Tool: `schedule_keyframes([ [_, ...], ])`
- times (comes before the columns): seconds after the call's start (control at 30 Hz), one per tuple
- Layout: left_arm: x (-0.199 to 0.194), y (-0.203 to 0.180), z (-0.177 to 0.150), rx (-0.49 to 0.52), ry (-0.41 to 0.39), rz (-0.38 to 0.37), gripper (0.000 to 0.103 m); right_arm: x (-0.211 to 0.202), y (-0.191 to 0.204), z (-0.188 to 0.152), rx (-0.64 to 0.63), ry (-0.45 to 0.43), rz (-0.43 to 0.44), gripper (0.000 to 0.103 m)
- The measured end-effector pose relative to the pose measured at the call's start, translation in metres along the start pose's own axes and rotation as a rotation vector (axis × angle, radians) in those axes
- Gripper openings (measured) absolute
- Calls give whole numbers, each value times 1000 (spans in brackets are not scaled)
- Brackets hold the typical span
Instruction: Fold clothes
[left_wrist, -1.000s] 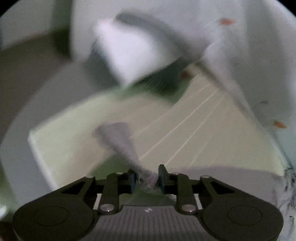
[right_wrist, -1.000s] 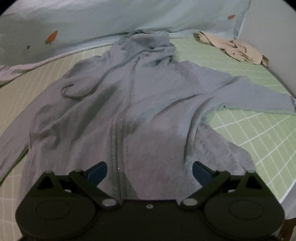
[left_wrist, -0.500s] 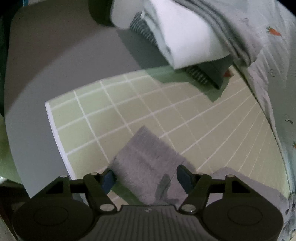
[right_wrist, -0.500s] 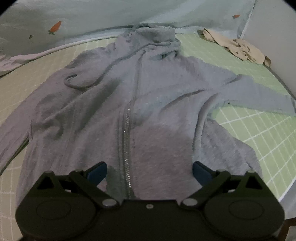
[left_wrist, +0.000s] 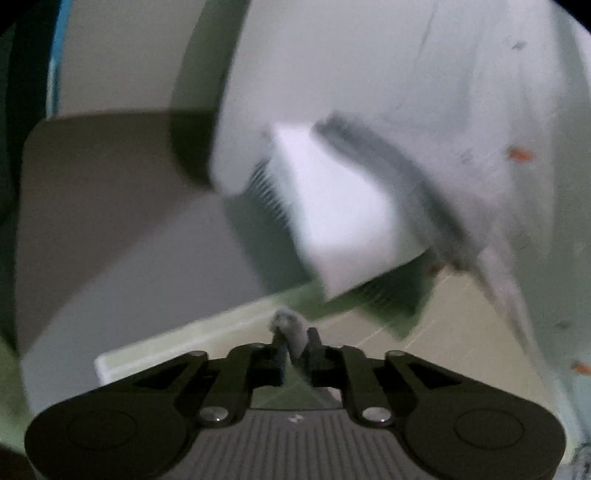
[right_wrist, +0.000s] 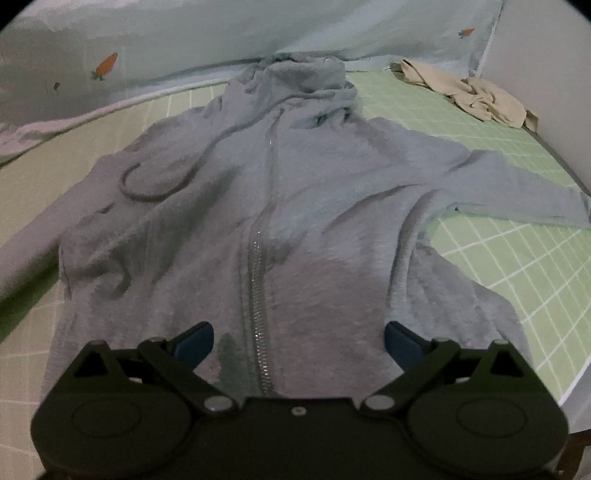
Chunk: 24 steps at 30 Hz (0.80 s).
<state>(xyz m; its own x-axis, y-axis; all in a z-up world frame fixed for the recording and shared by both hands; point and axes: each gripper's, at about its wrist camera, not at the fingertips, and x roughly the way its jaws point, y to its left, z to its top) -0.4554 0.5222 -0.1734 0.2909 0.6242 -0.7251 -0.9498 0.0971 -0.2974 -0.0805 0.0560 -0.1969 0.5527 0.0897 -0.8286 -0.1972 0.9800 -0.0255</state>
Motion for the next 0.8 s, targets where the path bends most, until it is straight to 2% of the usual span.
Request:
schedule_keyframes([
  [0.03,1,1,-4,0,18,25,26,-3,-4,-1,1,-14,8,100],
  [0.1,-7,0,-13,9,30,9,47,-13,-14,-1,-1,-52,14,100],
  [0.17,-16,-3,-21,32,32,-13,55,-22,-26,-1,-1,-93,10,100],
  [0.3,-36,-24,-37,116,38,-80,56,-33,-61,2,4,-148,-28,100],
  [0.4,-50,-40,-51,146,47,-140,57,-33,-97,5,54,-148,-39,98],
  [0.5,-74,-58,-74,190,54,-195,57,-28,-128,10,37,-139,1,91],
  [0.6,-99,-77,-100,249,64,-222,57,-10,-145,12,-69,-86,55,82],
  [0.63,-108,-83,-110,264,73,-229,57,-2,-147,12,-95,-57,85,76],
  [0.7,-126,-94,-128,298,86,-251,57,14,-152,11,-144,-1,148,51],
  [0.73,-135,-99,-138,319,92,-261,57,20,-154,11,-153,26,188,24],
  [0.77,-140,-104,-146,339,98,-267,57,25,-157,12,-163,45,230,10],
  [0.8,-146,-110,-155,357,106,-270,57,17,-159,14,-169,24,275,10],
])
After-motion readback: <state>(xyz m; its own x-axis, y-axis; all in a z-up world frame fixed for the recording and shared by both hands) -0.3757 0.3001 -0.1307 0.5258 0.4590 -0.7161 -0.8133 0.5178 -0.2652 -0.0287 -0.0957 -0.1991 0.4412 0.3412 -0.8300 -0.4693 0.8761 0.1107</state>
